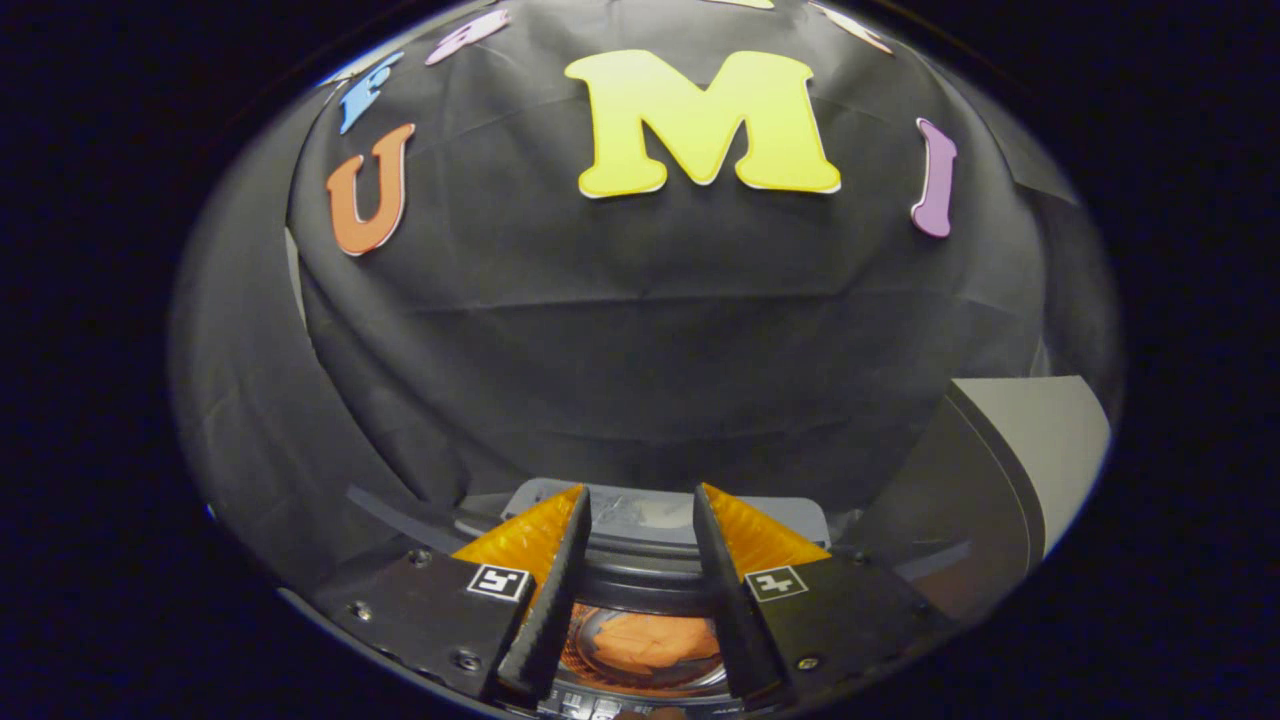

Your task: Put the clothes into the washing machine and then close the washing machine lid.

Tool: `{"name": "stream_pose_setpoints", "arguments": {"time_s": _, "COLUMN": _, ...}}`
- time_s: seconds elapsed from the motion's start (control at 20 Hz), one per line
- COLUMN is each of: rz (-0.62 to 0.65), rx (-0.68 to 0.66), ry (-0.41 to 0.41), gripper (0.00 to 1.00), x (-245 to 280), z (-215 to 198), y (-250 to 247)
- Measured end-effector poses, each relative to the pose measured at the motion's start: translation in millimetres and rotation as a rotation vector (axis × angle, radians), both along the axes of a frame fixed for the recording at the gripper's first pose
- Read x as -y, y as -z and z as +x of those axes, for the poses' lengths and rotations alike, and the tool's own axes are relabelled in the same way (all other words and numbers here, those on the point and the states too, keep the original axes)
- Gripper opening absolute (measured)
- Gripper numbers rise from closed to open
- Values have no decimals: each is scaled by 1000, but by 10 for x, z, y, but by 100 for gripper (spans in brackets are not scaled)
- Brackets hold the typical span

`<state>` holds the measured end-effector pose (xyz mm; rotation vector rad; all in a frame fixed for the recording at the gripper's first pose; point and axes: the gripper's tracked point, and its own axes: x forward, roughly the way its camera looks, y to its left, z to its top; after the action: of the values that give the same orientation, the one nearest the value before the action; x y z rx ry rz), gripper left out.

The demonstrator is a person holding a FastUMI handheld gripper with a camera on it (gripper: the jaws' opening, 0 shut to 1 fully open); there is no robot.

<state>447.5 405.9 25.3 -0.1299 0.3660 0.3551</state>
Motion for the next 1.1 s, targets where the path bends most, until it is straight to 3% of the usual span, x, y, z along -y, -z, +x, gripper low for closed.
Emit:
{"name": "stream_pose_setpoints", "arguments": {"time_s": 0.3, "rz": -22, "rx": -11, "ry": -11, "gripper": 65, "x": 79, "z": -338, "y": 152}}
{"name": "stream_pose_setpoints", "arguments": {"time_s": 0.75, "rz": -18, "rx": 73, "ry": -7, "gripper": 65, "x": 386, "z": -878, "y": -141}}
{"name": "stream_pose_setpoints", "arguments": {"time_s": 1.1, "rz": 26, "rx": 241, "ry": -11, "gripper": 68, "x": 1332, "z": -1948, "y": -575}}
